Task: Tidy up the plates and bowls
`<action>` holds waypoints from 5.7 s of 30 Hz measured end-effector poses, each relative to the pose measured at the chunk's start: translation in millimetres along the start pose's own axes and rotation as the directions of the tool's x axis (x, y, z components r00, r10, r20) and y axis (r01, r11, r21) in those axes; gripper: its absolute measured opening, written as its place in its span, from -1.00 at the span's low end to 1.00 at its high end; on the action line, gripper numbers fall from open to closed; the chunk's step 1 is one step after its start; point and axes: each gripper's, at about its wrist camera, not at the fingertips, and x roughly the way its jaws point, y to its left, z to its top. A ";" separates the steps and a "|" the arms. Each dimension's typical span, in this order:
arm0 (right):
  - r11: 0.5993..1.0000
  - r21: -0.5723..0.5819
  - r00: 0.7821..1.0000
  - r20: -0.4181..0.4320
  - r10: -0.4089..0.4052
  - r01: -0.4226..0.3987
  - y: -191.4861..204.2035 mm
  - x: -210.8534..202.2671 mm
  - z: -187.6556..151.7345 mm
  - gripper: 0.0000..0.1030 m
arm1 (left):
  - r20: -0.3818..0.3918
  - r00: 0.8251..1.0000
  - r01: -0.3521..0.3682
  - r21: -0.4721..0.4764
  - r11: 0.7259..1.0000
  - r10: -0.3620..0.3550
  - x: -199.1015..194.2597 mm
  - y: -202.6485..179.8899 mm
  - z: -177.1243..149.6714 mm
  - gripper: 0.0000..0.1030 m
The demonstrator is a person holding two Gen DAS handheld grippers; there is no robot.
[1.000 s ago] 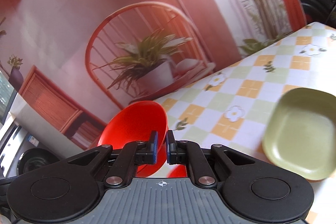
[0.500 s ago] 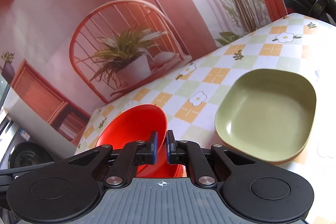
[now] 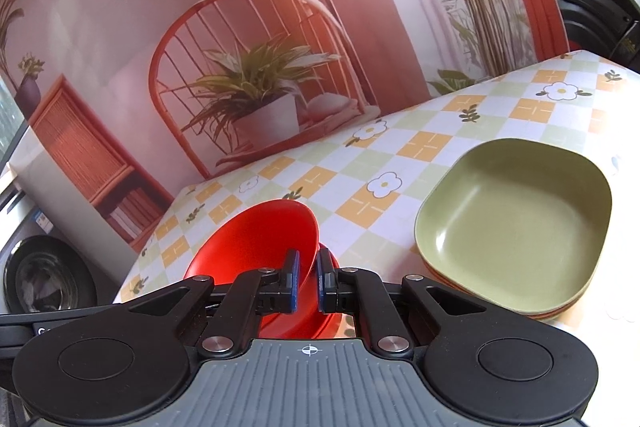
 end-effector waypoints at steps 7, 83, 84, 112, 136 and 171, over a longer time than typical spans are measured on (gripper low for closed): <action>1.000 -0.022 1.000 -0.014 -0.005 0.005 3.4 6.4 -3.5 -0.83 | -0.004 1.000 -0.016 0.002 1.000 0.016 3.2 2.5 -2.4 -0.66; 1.000 0.006 0.994 -0.112 -0.012 0.013 -11.1 41.5 -16.9 -0.65 | -0.086 0.996 -0.004 -0.161 0.987 -0.010 56.1 29.1 -0.4 -0.64; 1.000 0.006 0.994 -0.112 -0.011 0.012 -11.3 41.7 -16.8 -0.65 | -0.086 0.996 -0.006 -0.162 0.987 -0.008 56.9 28.7 -0.6 -0.64; 1.000 0.029 0.999 -0.051 0.008 -0.006 -14.5 26.2 -4.5 -0.67 | -0.071 0.997 0.009 -0.118 0.993 -0.017 49.3 17.1 8.3 -0.64; 0.974 0.215 0.978 0.179 -0.111 0.071 -99.5 -25.0 50.2 -0.67 | -0.108 0.985 0.146 0.133 0.980 -0.132 98.6 -106.7 67.7 -0.64; 0.943 0.276 0.965 0.130 -0.227 0.184 -157.6 -16.3 43.3 -0.67 | -0.258 0.956 0.205 0.240 0.949 -0.141 164.0 -141.4 56.0 -0.64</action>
